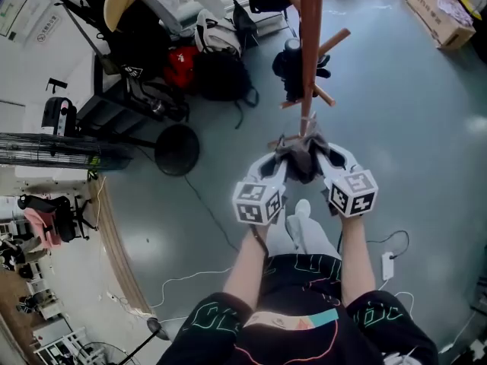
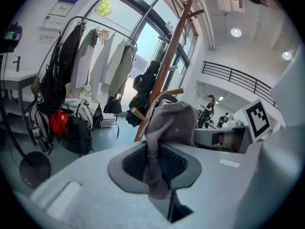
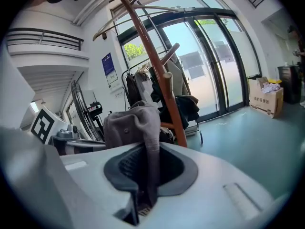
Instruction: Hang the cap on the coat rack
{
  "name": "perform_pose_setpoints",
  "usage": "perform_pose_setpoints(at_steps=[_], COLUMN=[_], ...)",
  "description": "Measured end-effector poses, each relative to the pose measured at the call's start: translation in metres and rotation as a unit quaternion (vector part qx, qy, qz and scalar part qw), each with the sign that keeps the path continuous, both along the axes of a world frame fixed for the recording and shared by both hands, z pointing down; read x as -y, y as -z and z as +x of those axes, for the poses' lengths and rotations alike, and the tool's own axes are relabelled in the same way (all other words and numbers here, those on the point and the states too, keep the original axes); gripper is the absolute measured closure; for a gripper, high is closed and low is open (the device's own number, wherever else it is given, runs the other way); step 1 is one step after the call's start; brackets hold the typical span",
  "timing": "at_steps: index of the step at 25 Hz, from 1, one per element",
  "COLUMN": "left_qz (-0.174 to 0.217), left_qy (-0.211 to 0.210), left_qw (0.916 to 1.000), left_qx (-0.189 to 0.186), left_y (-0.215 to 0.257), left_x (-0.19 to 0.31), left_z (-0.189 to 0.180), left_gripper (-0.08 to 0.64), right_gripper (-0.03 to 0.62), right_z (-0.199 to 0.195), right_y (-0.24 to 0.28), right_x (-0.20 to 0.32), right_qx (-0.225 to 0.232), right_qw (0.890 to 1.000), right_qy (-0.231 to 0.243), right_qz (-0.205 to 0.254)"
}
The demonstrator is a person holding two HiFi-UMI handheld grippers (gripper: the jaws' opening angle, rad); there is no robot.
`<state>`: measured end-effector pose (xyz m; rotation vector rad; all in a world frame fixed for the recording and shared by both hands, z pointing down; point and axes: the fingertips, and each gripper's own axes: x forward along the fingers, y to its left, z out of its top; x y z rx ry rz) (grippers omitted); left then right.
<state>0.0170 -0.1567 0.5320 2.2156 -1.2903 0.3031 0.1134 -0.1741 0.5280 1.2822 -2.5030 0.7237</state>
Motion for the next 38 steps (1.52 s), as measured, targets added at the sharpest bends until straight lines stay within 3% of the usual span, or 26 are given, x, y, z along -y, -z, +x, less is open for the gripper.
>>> perform_pose_setpoints(at_steps=[20, 38], left_qz=[-0.042, -0.089], left_qy=[0.030, 0.007], left_qw=[0.9986, 0.9960], left_qx=[-0.010, -0.004], left_y=[-0.038, -0.074], left_x=[0.042, 0.059], left_z=[-0.037, -0.017], left_gripper=[0.497, 0.495], right_gripper=[0.540, 0.540], right_z=[-0.040, -0.029], right_y=[-0.039, -0.081], right_x=[0.041, 0.061], right_qx=[-0.002, -0.006], right_qw=[0.999, 0.996], right_qy=[0.010, -0.013], right_qz=[-0.041, -0.084])
